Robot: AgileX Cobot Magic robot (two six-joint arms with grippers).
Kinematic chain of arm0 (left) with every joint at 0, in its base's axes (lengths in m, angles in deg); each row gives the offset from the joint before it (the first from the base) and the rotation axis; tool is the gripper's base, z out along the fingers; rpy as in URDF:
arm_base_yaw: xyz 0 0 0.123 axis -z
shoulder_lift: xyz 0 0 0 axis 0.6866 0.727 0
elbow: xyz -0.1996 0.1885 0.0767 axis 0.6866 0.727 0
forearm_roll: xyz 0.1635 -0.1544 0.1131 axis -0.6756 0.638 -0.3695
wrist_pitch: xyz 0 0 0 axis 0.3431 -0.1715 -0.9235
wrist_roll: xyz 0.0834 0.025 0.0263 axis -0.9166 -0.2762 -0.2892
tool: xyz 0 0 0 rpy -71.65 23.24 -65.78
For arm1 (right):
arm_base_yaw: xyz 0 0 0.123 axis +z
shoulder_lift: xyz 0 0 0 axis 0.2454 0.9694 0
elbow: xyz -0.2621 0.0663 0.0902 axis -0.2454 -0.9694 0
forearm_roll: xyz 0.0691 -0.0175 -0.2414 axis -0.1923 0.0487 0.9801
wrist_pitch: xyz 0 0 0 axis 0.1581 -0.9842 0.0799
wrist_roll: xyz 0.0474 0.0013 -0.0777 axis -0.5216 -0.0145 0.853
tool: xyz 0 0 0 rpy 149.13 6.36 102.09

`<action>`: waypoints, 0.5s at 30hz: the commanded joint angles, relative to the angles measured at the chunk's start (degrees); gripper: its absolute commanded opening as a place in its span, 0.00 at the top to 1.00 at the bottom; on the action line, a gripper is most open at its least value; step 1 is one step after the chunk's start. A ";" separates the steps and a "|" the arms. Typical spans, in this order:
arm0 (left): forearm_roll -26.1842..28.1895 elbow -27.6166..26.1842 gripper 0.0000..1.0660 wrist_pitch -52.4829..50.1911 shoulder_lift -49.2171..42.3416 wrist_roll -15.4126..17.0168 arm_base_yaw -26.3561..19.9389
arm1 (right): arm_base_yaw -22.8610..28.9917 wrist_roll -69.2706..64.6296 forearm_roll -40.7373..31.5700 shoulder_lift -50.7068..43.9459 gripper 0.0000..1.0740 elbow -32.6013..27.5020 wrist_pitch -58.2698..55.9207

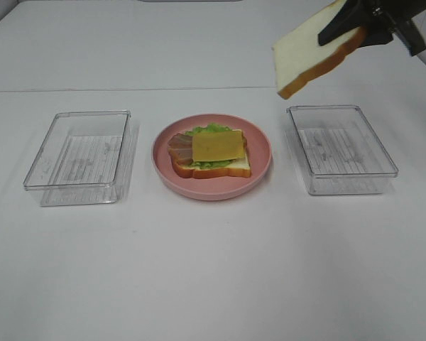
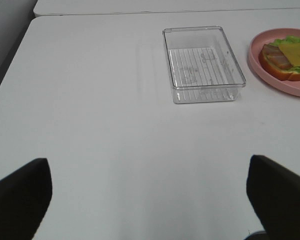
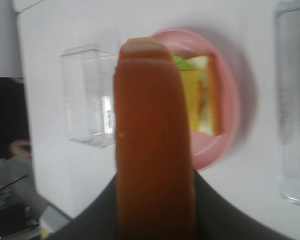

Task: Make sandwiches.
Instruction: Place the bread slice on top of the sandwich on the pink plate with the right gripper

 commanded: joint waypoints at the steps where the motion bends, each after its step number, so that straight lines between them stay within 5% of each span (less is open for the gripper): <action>1: 0.34 0.11 0.08 -0.23 -0.97 0.29 -0.06 | 0.06 4.07 -6.99 -0.97 1.00 -2.52 0.92; 4: 0.34 0.11 0.08 -0.23 -0.97 0.29 -0.06 | 0.11 6.99 -14.15 -0.97 1.00 -6.42 0.69; 9: 0.34 0.11 0.08 -0.23 -0.97 0.29 -0.06 | 2.23 8.25 -14.78 -0.69 1.00 -7.79 3.32; 15: 0.52 0.11 0.08 -0.23 -0.97 0.23 -0.06 | 11.29 9.17 -15.01 3.09 1.00 -7.45 9.74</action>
